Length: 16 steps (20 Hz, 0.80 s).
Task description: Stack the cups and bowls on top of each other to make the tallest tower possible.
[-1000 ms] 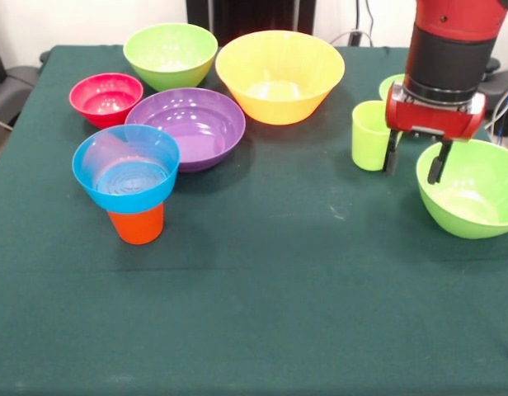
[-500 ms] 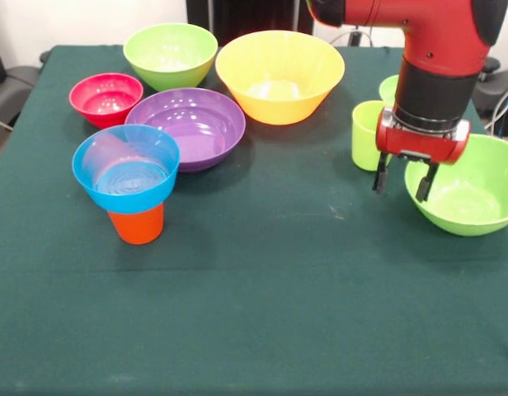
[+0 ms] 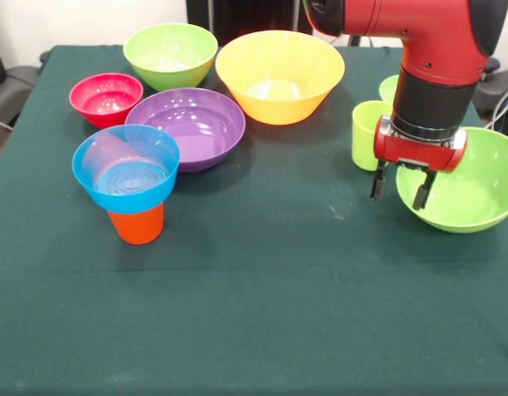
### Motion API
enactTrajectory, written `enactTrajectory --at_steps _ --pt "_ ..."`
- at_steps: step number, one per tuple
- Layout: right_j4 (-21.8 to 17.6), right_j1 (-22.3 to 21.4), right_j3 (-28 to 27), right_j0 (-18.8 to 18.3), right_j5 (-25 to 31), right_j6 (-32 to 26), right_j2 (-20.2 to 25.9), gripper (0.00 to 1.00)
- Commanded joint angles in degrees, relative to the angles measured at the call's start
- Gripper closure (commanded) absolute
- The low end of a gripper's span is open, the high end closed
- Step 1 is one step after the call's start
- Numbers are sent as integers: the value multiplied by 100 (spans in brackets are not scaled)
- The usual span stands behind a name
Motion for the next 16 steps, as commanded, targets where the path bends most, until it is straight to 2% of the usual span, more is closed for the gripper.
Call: enactTrajectory --at_steps 1,6,11,16 --pt "-224 91 -228 157 257 287 250 0" --pt "-339 75 -263 282 19 256 134 0" --pt "-275 91 -334 330 277 244 83 0" --pt "-184 114 -252 163 221 175 316 0"
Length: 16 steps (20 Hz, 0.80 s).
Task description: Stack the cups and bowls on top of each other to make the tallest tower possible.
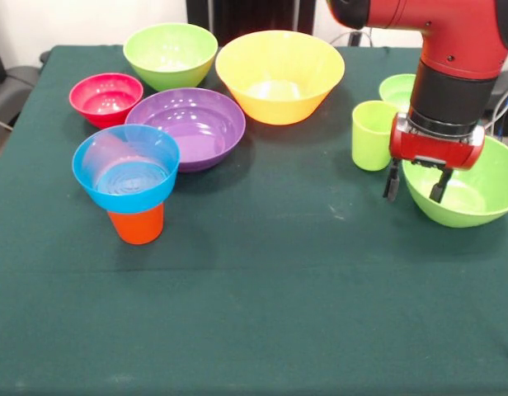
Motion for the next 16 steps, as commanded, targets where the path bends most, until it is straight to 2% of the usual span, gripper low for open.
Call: enactTrajectory --at_steps 1,16 --pt "-195 118 -122 -88 204 164 469 0" --pt "-277 27 97 -219 175 12 548 0"
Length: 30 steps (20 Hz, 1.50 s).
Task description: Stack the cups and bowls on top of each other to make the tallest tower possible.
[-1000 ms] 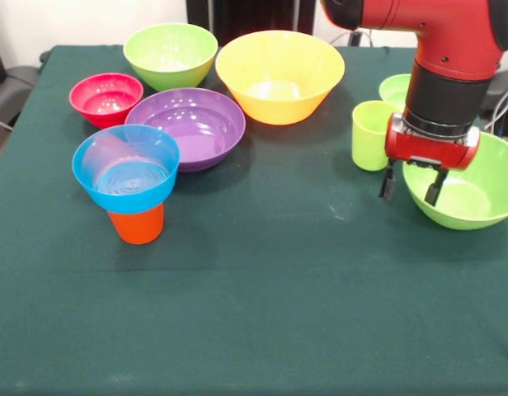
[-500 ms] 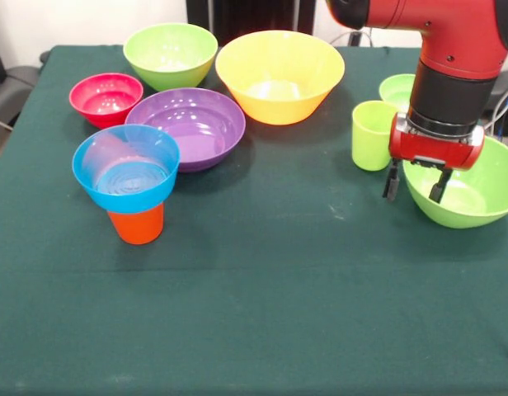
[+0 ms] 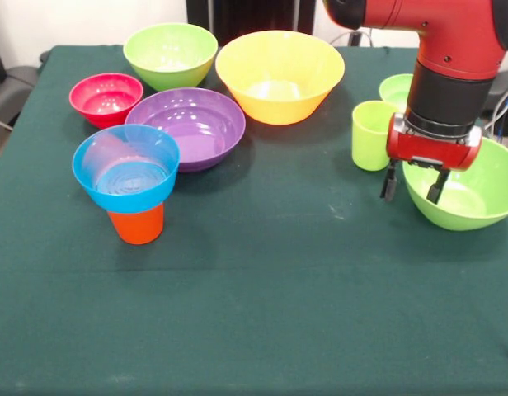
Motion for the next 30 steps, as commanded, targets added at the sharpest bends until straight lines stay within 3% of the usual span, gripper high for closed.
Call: enactTrajectory --at_steps 1,8,12,16,17,30 --pt "-276 22 113 -206 197 -10 570 0" --pt "-345 -275 348 -270 369 -130 560 0" --pt "-489 -270 314 -211 191 -162 442 0" --pt "-475 -248 225 -157 442 -164 375 0" --pt "-474 -246 220 -159 469 -171 382 100" --pt "-340 -185 306 -284 514 -41 455 100"
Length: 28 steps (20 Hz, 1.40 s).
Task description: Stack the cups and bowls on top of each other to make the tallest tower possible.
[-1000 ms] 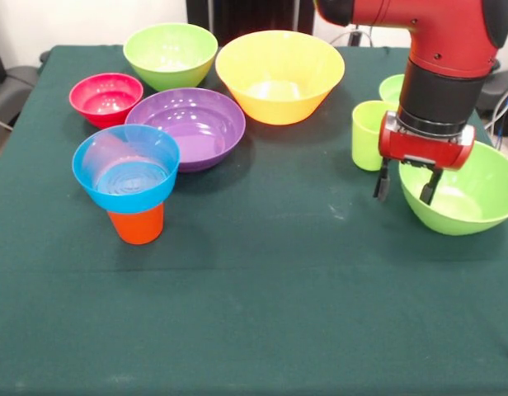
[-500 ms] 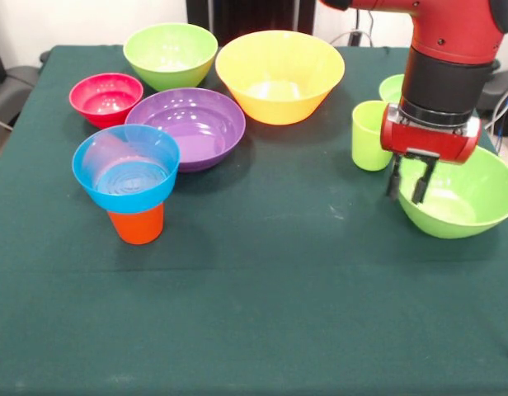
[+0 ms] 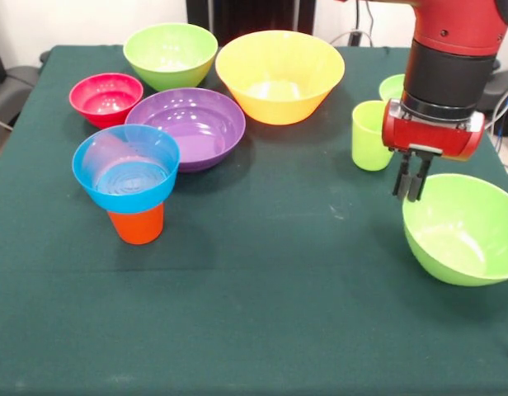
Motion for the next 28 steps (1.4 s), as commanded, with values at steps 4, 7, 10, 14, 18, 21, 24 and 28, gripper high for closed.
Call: enactTrajectory --at_steps 4,7,10,14,18,21,24,28 --pt "-302 221 183 -146 491 -11 467 100" --pt "-283 273 82 -160 524 -21 479 100" --pt "-257 195 152 -232 530 -83 590 100" --pt "-223 -337 924 -718 282 -405 1193 100" --pt "-329 -983 1919 -1496 -261 -640 1937 100" --pt "-529 -1227 2698 -2543 -634 -1082 2952 100" --pt "-1016 -841 3080 -3731 -915 -1608 4118 100" --pt "-1501 -396 3025 -4588 -561 -1896 4878 100"
